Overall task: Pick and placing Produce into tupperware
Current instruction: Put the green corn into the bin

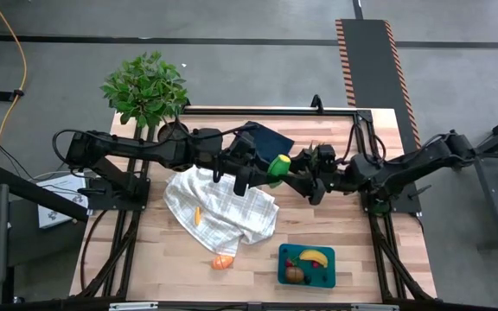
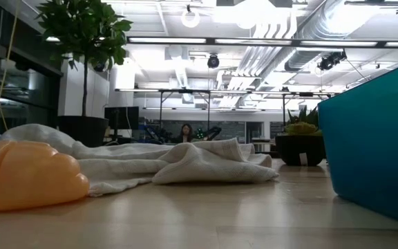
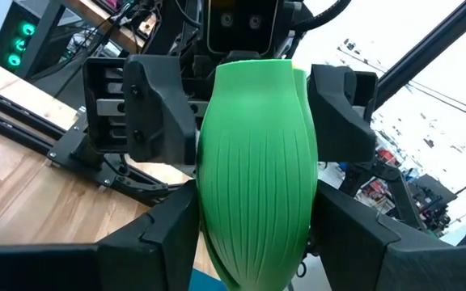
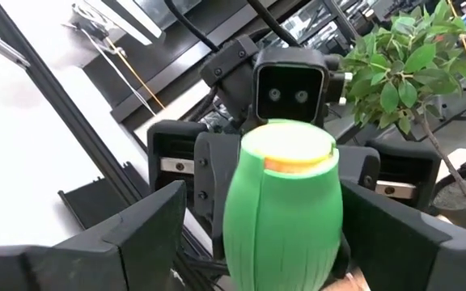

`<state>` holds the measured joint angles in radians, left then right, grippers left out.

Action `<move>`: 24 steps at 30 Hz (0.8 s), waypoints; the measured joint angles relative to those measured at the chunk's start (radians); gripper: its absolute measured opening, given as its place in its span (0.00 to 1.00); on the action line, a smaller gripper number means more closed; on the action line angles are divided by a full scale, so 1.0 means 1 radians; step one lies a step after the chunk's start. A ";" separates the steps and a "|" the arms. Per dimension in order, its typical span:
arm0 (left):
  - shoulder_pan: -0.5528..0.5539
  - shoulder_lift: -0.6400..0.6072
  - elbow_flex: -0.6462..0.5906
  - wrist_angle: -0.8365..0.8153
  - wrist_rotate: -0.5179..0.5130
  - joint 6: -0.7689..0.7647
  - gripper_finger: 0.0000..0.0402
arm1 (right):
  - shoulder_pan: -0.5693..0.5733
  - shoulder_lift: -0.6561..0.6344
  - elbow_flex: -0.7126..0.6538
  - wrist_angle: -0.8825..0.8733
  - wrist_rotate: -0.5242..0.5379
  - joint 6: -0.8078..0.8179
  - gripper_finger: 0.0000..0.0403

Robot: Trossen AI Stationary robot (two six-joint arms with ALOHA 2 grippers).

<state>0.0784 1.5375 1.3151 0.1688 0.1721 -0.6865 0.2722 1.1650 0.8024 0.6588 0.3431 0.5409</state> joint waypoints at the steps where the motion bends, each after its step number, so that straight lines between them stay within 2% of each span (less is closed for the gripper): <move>1: 0.000 0.000 0.000 0.000 0.000 0.000 0.48 | -0.002 0.003 0.000 0.004 -0.001 0.000 0.76; 18: -0.001 0.000 0.000 0.003 0.012 -0.002 0.48 | -0.031 0.036 0.000 0.056 -0.031 -0.012 0.75; 24: -0.001 0.000 0.000 0.001 0.013 -0.002 0.48 | -0.031 0.036 0.000 0.057 -0.044 -0.019 0.69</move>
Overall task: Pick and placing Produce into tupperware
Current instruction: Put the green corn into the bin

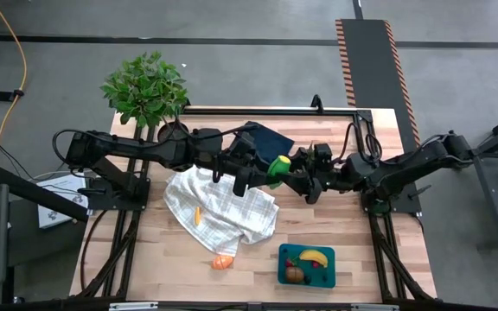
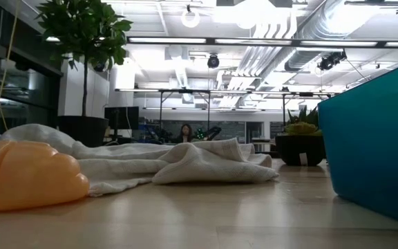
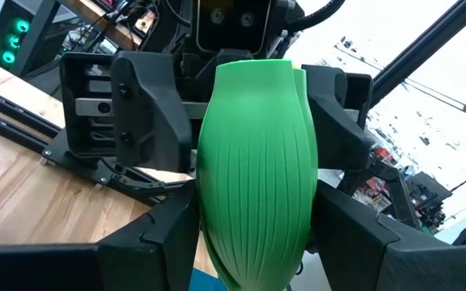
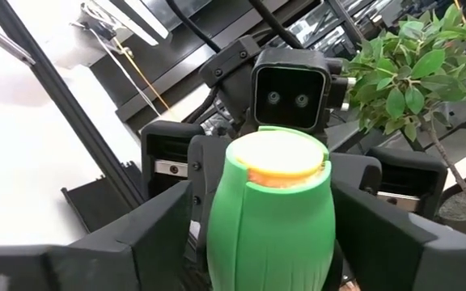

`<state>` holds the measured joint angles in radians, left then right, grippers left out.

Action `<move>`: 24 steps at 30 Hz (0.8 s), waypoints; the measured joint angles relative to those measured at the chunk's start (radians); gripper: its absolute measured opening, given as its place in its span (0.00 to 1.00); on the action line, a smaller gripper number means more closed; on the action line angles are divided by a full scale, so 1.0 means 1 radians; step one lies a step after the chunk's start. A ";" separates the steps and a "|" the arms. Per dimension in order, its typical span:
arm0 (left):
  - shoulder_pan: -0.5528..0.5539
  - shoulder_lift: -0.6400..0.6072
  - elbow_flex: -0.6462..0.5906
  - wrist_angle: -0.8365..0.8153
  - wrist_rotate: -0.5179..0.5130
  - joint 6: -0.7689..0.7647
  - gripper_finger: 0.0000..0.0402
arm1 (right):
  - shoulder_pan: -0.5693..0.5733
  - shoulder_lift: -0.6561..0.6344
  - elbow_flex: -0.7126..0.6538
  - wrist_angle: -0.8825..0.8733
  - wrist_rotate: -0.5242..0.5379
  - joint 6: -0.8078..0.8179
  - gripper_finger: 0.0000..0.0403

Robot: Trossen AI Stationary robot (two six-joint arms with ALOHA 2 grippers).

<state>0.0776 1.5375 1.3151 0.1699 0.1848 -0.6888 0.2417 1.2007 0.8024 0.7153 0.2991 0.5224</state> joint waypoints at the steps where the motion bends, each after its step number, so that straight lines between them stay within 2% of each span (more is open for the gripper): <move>1: 0.000 0.000 0.000 0.000 0.000 0.000 0.48 | 0.000 0.000 0.000 0.000 -0.001 0.000 0.67; 13: 0.000 0.000 0.000 -0.010 0.010 0.001 0.49 | 0.000 0.000 0.000 -0.001 -0.011 -0.007 0.48; 24: 0.000 0.000 0.000 -0.012 0.004 0.009 0.53 | 0.000 0.000 0.000 -0.001 -0.012 -0.008 0.47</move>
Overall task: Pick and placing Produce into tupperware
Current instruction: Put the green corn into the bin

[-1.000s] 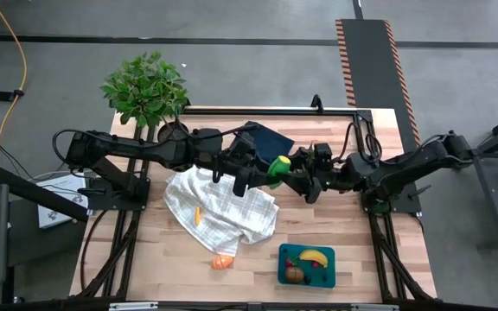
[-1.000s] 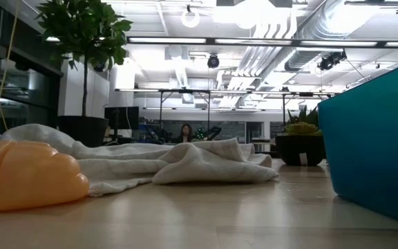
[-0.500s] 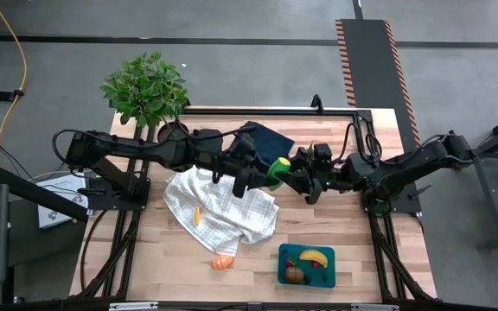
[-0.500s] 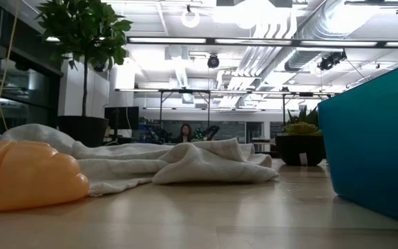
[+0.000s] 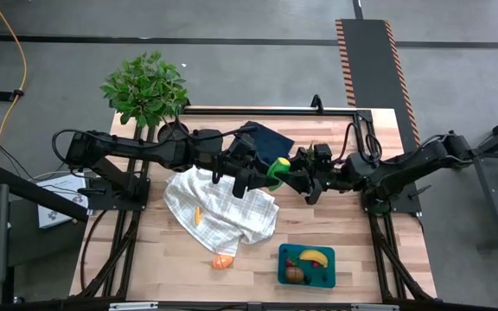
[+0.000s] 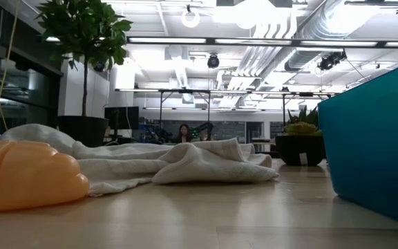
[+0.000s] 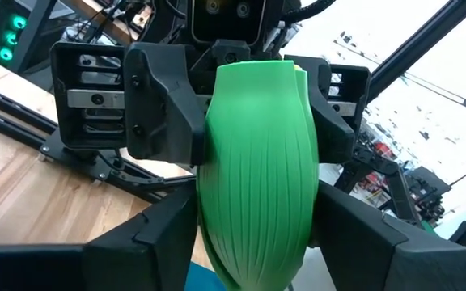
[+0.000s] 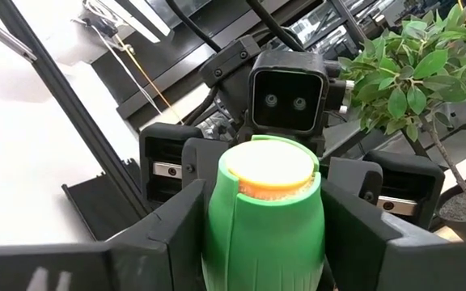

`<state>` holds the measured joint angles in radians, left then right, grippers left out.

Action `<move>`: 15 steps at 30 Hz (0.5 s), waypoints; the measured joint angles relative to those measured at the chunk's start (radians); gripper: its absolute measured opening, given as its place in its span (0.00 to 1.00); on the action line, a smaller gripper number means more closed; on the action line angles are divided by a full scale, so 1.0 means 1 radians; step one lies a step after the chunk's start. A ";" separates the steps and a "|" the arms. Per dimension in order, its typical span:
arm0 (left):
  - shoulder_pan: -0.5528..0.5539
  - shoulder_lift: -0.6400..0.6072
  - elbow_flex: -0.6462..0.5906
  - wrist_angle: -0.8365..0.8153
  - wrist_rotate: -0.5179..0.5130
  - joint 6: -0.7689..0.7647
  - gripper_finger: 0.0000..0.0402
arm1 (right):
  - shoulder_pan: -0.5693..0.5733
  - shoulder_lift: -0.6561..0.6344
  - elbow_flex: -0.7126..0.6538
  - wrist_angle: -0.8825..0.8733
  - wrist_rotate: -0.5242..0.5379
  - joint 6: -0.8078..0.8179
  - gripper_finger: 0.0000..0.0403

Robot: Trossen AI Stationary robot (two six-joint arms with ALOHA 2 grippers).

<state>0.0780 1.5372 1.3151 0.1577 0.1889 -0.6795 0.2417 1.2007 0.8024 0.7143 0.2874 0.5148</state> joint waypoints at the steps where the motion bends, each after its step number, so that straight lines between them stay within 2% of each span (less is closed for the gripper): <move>1: 0.000 0.000 0.000 0.000 -0.006 0.001 0.55 | 0.000 0.000 0.000 0.000 0.000 0.000 0.47; 11: 0.000 0.000 0.000 -0.042 -0.006 0.018 0.79 | 0.000 0.000 0.000 0.000 -0.008 0.000 0.46; 15: 0.000 0.000 0.000 -0.100 0.041 0.012 0.86 | 0.000 0.000 0.000 0.001 -0.008 0.000 0.46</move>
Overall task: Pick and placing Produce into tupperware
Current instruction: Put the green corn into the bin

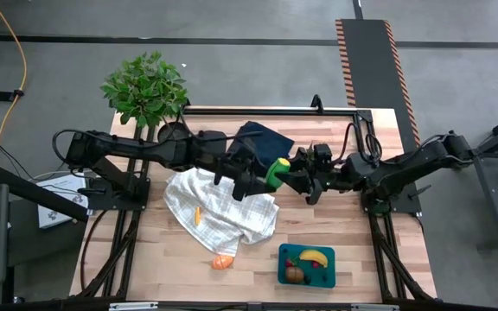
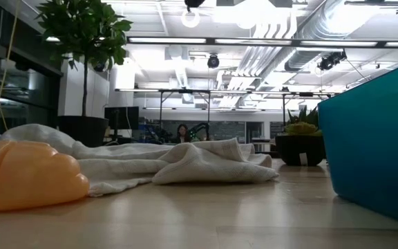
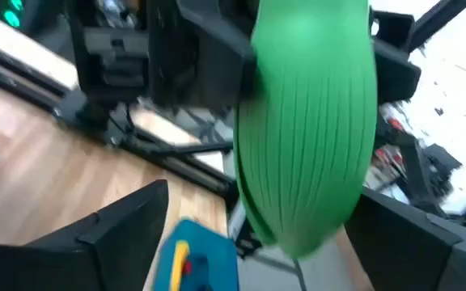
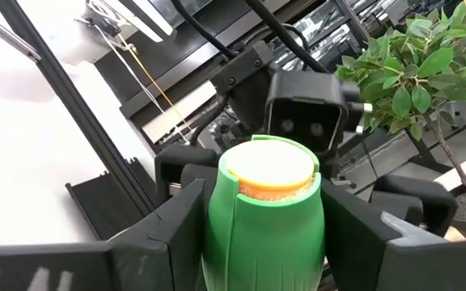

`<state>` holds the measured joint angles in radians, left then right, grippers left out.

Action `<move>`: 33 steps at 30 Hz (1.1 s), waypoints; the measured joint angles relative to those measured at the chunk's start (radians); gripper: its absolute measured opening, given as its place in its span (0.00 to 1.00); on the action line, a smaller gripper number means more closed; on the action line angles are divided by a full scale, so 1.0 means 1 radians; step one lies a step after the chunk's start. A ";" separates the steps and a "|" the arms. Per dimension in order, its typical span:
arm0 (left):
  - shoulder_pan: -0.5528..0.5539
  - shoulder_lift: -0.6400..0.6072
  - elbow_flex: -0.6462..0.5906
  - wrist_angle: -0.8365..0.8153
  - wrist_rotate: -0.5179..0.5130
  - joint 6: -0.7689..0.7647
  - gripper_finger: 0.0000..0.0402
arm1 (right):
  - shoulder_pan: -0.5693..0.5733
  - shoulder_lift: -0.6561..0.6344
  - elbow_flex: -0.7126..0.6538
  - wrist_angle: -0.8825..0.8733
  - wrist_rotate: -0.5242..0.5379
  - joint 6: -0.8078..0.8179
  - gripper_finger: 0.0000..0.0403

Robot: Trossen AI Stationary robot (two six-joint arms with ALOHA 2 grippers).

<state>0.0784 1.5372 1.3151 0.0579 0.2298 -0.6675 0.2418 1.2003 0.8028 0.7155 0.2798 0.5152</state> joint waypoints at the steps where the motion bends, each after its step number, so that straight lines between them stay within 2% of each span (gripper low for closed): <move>1: 0.000 0.000 0.000 -0.012 0.018 -0.004 0.87 | 0.000 0.000 0.000 0.000 0.000 0.000 0.46; 5: 0.000 0.000 0.000 -0.083 0.112 -0.023 0.89 | 0.000 0.000 0.000 -0.001 -0.014 0.003 0.46; 10: 0.000 0.000 0.000 -0.217 0.267 -0.034 0.88 | 0.001 0.000 0.000 -0.049 -0.032 0.036 0.46; 13: -0.001 0.000 0.000 -0.288 0.373 -0.039 0.85 | 0.001 -0.001 0.000 -0.096 -0.074 0.081 0.46; 16: -0.016 0.000 0.000 -0.339 0.431 -0.037 0.83 | 0.001 0.000 0.000 -0.153 -0.139 0.134 0.46; 27: -0.087 0.000 0.000 -0.423 0.439 0.007 0.78 | 0.021 0.000 0.000 -0.457 -0.413 0.364 0.46; 33: -0.100 0.000 0.000 -0.437 0.418 0.009 0.78 | 0.095 0.000 0.001 -0.594 -0.450 0.483 0.46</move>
<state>-0.0219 1.5372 1.3148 -0.3794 0.6476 -0.6582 0.3364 1.1999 0.8036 0.1210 -0.1702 0.9984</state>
